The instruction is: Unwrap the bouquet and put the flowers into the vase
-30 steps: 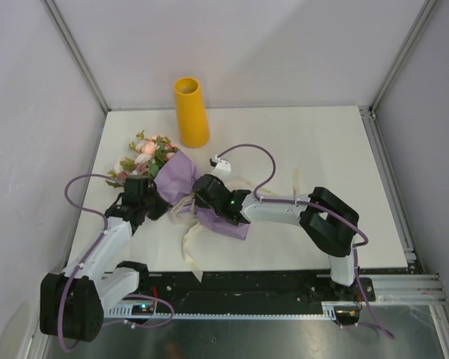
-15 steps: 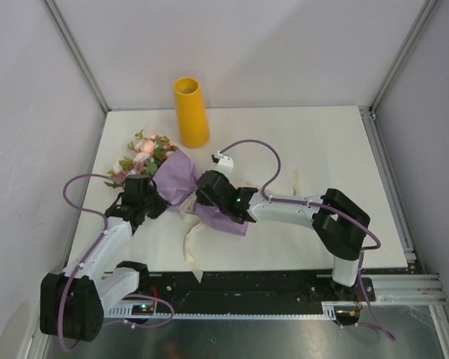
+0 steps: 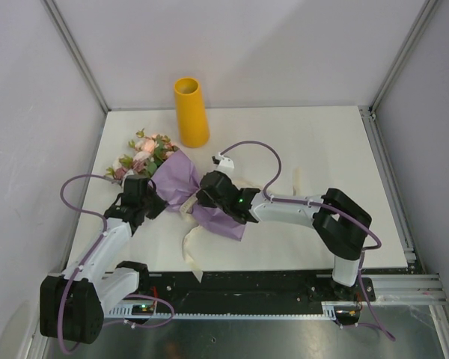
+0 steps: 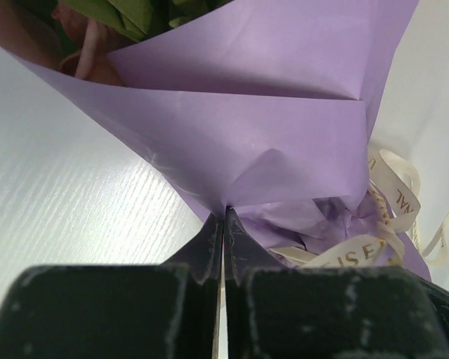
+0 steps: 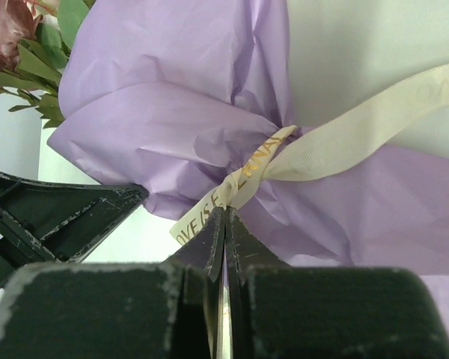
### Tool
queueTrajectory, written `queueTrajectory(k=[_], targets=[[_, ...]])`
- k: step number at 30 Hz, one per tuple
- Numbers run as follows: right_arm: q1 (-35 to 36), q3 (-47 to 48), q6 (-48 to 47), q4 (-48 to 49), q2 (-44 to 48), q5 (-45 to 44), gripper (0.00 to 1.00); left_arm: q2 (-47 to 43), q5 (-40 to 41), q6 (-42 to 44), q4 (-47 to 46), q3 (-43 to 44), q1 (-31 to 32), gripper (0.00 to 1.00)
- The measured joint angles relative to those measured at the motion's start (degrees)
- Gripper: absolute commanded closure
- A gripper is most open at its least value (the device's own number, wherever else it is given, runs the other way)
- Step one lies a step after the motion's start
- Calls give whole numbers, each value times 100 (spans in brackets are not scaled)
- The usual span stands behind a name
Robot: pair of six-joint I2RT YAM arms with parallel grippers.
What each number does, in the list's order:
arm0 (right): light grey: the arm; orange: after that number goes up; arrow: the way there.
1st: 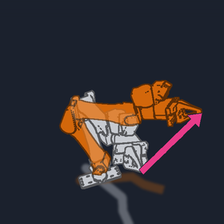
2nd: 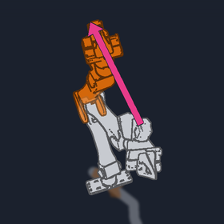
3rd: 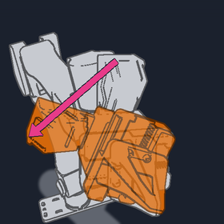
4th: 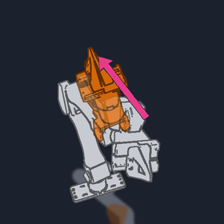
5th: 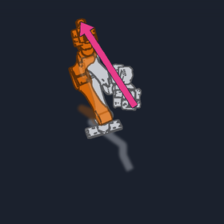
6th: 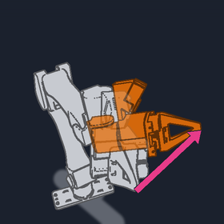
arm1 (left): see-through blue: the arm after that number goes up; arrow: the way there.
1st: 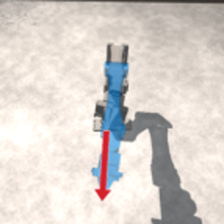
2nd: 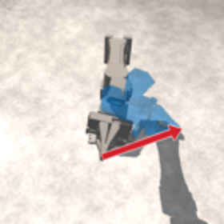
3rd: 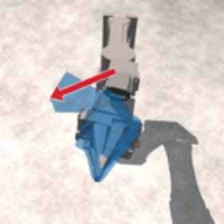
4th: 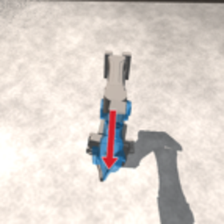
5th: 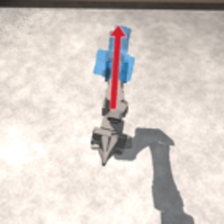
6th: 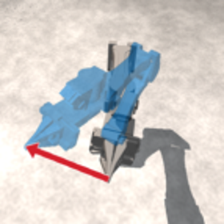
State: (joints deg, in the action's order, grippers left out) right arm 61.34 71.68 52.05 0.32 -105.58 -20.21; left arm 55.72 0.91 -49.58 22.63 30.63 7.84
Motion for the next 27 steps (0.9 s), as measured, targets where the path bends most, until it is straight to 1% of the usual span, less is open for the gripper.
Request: queueTrajectory(k=[9,18,21,27], targets=[[-46,-393,-175,92,656,87,100,37,236,-4,0,-20,0,100],[-66,-706,-177,219,861,269,100,9,354,-4,0,-87,0,100],[-98,-763,-199,162,1139,245,100,9,378,-2,15,-92,0,100],[-282,-879,-223,225,1993,90,100,39,516,0,68,-92,0,100]])
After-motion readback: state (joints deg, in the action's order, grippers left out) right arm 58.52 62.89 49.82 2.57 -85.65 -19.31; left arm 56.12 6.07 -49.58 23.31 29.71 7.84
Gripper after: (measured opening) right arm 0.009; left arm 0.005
